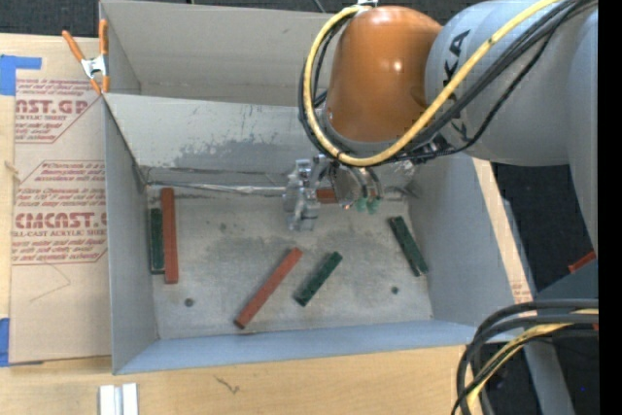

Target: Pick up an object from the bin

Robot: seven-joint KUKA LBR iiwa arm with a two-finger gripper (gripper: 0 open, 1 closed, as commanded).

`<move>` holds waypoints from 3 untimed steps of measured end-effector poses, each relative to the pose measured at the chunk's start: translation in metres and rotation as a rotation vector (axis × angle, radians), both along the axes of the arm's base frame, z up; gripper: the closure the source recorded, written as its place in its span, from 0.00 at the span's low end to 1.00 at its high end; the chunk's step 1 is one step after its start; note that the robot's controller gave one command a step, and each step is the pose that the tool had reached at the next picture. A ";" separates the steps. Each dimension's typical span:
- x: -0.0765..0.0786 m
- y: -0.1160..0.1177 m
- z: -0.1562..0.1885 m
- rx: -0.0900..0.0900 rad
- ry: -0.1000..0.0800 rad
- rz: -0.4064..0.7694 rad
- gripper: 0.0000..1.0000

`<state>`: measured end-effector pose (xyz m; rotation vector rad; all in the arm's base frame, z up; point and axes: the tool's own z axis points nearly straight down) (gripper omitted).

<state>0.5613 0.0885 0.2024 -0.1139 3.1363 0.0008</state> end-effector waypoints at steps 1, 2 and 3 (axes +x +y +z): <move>0.000 0.000 0.000 0.000 0.001 0.000 0.00; 0.000 0.000 0.000 0.000 0.001 0.000 0.00; -0.025 -0.008 -0.052 0.001 -0.004 0.024 0.00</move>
Offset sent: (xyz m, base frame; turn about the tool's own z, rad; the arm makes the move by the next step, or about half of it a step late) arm 0.0000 0.0000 0.0000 0.0000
